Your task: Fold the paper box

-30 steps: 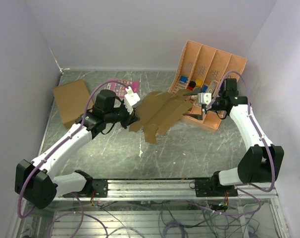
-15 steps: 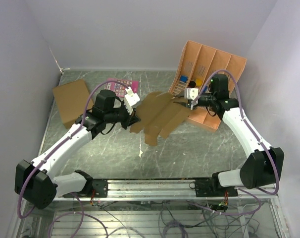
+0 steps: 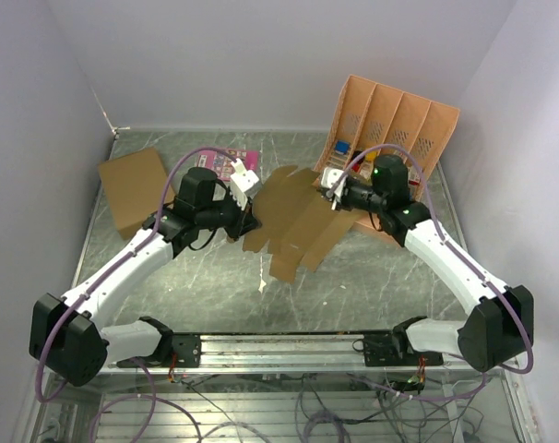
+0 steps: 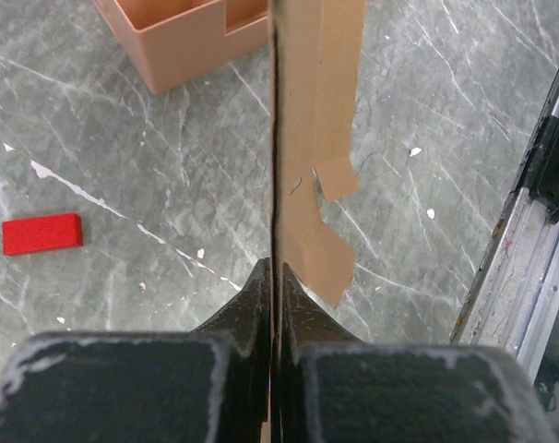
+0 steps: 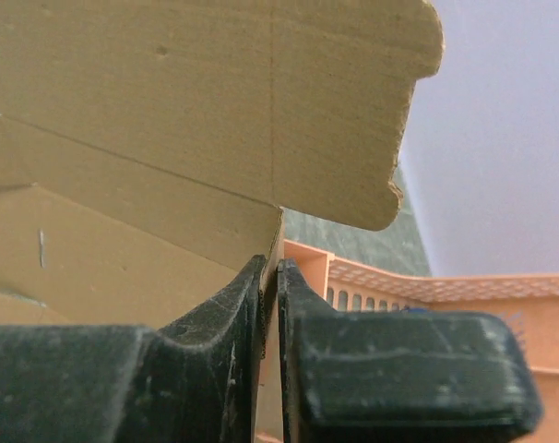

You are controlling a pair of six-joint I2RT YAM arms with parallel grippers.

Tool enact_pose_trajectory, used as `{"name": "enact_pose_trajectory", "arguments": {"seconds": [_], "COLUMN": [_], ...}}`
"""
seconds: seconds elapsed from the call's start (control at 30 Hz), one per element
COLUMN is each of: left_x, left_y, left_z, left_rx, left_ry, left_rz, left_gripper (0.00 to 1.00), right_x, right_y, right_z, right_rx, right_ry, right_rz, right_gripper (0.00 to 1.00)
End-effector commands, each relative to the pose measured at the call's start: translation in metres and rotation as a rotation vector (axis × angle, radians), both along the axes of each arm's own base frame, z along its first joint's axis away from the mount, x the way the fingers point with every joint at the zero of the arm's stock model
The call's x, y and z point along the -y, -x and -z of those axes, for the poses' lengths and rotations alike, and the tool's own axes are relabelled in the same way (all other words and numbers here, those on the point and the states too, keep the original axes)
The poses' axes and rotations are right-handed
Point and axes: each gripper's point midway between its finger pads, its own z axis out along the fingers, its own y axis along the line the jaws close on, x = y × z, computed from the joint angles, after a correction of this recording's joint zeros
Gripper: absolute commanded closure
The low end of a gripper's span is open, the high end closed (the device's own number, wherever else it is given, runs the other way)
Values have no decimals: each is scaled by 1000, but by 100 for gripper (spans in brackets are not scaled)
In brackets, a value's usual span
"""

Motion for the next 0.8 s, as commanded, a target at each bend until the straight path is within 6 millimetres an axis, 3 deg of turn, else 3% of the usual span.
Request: {"name": "enact_pose_trajectory", "arguments": {"seconds": [0.0,0.33,0.6,0.7,0.77], "left_x": [7,3,8,7,5], "left_y": [-15,-17,-6,-2,-2], "left_z": [-15,-7,-14,-11,-10], "left_rx": [22,27,58,62,62], "left_ry": [76,43,58,48,32], "left_rz": [-46,-58,28,50,46], "left_gripper": [93,93,93,93,93], "right_x": [-10,-11,-19,-17,-13], "right_y": [0,28,32,23,30], "right_z": [18,30,27,12,5], "right_rx": [-85,-157,-237,-222,-225], "right_ry": [-7,43,-29,-73,-86], "right_rz": [147,72,-26,-72,-161], "right_gripper": [86,63,60,59,59]}}
